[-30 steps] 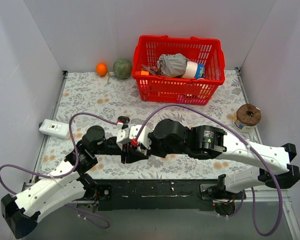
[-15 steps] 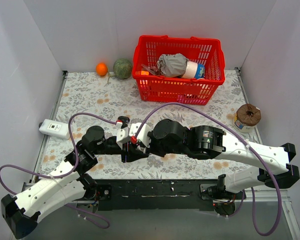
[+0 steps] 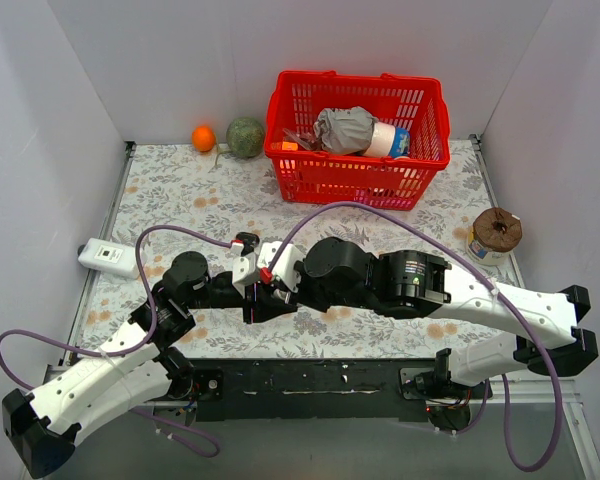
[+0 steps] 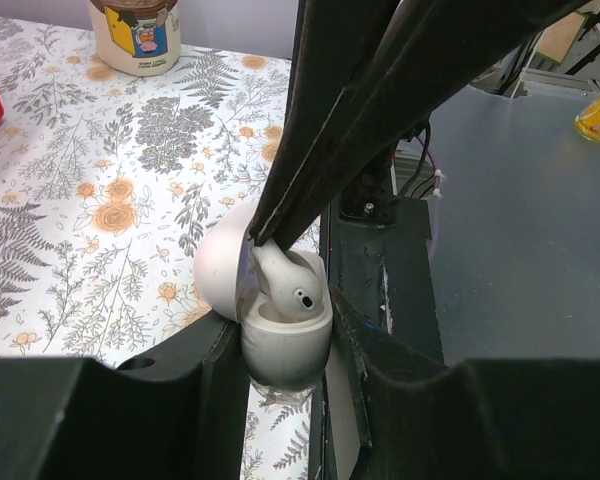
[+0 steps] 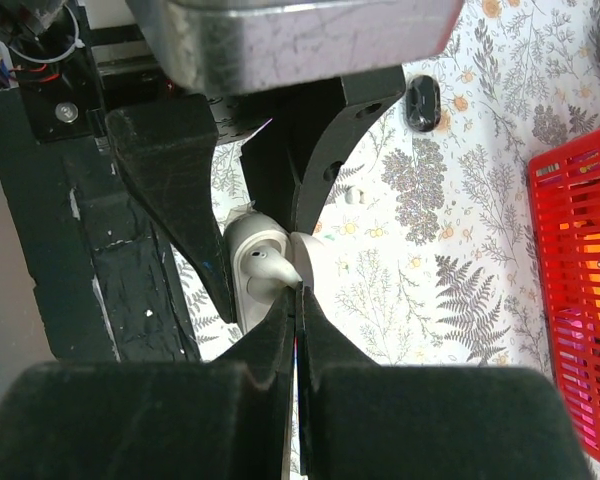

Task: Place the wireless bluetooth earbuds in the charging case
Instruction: Place the earbud in the charging case.

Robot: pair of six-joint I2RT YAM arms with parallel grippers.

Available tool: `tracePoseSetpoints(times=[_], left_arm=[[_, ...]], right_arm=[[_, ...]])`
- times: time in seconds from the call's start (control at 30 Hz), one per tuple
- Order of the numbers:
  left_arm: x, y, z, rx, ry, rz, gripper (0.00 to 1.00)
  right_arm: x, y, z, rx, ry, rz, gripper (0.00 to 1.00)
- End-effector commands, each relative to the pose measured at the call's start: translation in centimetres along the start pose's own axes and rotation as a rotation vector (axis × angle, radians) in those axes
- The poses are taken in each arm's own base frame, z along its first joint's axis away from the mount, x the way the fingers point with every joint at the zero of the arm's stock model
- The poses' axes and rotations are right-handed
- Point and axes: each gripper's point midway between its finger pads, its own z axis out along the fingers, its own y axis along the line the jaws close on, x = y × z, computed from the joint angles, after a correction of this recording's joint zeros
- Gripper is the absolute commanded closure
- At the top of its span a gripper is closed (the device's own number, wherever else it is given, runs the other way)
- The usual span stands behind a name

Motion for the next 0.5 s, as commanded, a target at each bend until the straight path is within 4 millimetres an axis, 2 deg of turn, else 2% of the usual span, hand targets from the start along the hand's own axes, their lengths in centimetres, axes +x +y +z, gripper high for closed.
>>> tracePoseSetpoints(times=[0.0,0.2,0.47], left_arm=[[-0.63,0.18,-0.15,-0.012,-0.022,0.028,1.0],[-0.91,0.59,-0.02,-0.033,-0.037,0.024,1.0],[-0.76,0.88,0.12,-0.044,-0.048,0.016,1.0]], right_arm=[[-2.02,-0.85,-0.38,0.046,-0.044,0.009,0.99],[-1.75,-0.19,0.16,0.032,-0.019,-0.012,0.99],[-2.43,-0.06,-0.02,0.031,-0.04,-0.01,0.97]])
